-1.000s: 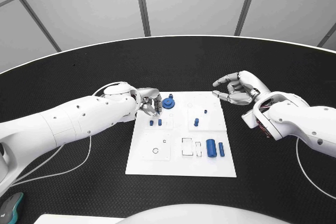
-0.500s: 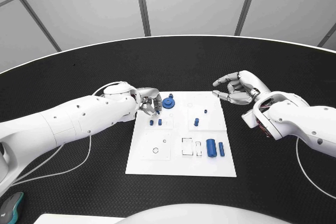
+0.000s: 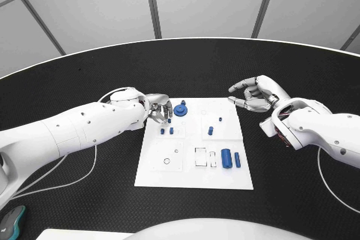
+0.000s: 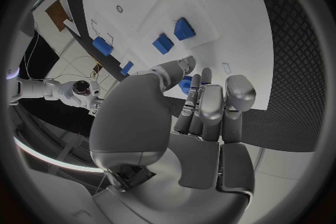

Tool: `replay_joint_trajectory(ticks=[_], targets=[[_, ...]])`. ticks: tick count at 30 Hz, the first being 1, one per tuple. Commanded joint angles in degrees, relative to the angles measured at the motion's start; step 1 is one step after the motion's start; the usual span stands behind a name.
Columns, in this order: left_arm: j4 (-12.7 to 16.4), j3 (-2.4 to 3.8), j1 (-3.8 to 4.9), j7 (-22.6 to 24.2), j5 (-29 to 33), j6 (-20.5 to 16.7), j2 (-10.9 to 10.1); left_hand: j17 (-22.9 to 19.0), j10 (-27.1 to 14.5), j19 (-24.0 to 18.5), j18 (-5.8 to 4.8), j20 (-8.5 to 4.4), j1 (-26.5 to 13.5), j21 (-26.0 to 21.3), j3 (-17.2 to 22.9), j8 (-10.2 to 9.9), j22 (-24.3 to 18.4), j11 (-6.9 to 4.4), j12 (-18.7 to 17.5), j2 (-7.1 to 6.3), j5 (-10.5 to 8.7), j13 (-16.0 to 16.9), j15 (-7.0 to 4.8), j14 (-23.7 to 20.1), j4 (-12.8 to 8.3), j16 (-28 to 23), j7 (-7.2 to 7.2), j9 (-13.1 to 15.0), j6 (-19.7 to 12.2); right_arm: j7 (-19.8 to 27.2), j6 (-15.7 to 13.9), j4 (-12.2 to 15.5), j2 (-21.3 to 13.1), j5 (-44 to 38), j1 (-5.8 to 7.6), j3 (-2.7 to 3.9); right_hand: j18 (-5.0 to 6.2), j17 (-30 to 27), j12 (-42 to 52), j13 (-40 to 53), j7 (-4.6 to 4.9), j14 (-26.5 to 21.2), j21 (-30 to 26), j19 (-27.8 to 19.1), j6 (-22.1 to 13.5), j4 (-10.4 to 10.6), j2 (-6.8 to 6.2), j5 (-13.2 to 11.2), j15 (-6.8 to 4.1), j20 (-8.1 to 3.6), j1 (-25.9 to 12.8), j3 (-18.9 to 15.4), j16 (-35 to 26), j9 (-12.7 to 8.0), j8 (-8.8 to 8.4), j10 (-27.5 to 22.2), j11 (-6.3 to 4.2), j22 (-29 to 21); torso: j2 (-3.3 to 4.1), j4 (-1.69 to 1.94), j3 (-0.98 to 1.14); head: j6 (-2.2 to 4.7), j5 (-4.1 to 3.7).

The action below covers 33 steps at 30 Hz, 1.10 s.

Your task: Assemble the parts on the task board

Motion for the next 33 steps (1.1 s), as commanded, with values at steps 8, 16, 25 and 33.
replay_joint_trajectory(ticks=[8, 16, 25, 33], targets=[[0.41, 0.00, 0.00, 0.02, 0.00, -0.52, -1.15, 0.09, -0.51, -0.27, -0.38, 0.19, -0.08, -0.29, -0.24, -0.28, -0.08, 0.14, -0.30, -0.68, -0.32, -0.09, 0.24, 0.02, -0.01, 0.05, -0.17, -0.05, -0.50, -0.34, 0.74, -0.55, 0.01, -0.05, 0.00, 0.00, 2.34, -0.63, -23.85, -18.55, -0.02, 1.54, -8.45, -1.92, -0.75, 0.05, -0.95, 0.29, -0.69, -0.63, 0.63, 2.42, -6.36, -0.04, 0.61, -14.32, -0.40, -0.95, -0.04, 0.01, -0.06, 0.07, 0.06], [2.10, 0.00, 0.01, 3.98, 9.93, -5.60, -5.22, -3.71, 1.09, -0.99, -0.07, 0.16, 0.75, -0.98, 0.29, 0.87, -1.46, 0.06, 0.24, 0.31, -0.16, 0.25, 0.17, -0.93, -0.24, -1.19, -0.21, 0.65, 2.34, -5.35, 6.00, -1.94, -0.12, -13.50, 0.01, 0.02, 2.97, -3.19, -50.07, -41.00, -0.17, 1.28, -12.91, -2.18, 1.36, -1.61, -1.93, -4.19, -0.55, -0.93, 3.14, 8.65, -10.04, 0.40, 1.61, -18.07, -0.22, -3.81, -0.45, -0.17, -0.13, 0.89, -1.41], [5.57, -0.01, 0.08, 11.98, 46.69, -8.93, -11.72, -21.87, 1.34, -11.14, 3.09, 0.07, 0.21, -12.00, 0.48, 0.31, -17.99, 0.25, -0.51, 0.66, 0.05, -0.20, 0.18, -9.58, -0.33, -10.99, 0.05, 0.85, 3.70, -13.27, 14.24, -2.43, 0.94, -39.25, 0.07, 0.09, 2.41, -1.61, -62.05, -52.00, -0.65, 2.03, -10.55, -0.91, 2.86, -3.12, -2.76, -7.65, -0.19, -0.58, 2.42, 10.98, -9.00, 0.72, 1.66, -17.64, 0.26, -1.90, -1.07, -0.50, -0.25, 1.86, -3.80], [10.63, -0.04, 0.08, 18.09, 73.26, -5.66, -16.29, -26.03, 2.14, -13.82, 3.50, 0.21, -1.20, -17.10, -1.98, -0.43, -22.54, 0.23, -0.56, 0.77, 0.02, -0.37, 0.28, -13.35, 0.43, -14.73, 0.09, 0.97, 3.88, -15.89, 17.12, -4.71, 4.58, -48.73, 0.09, 0.12, 1.96, -0.62, -65.50, -55.66, 0.27, 2.46, -8.50, -0.23, 2.22, -3.89, -3.44, -8.35, 0.45, -0.14, 2.24, 12.77, -8.03, 0.49, 0.76, -17.73, 1.20, -0.32, -1.03, -0.49, -0.42, 2.21, -4.98]])
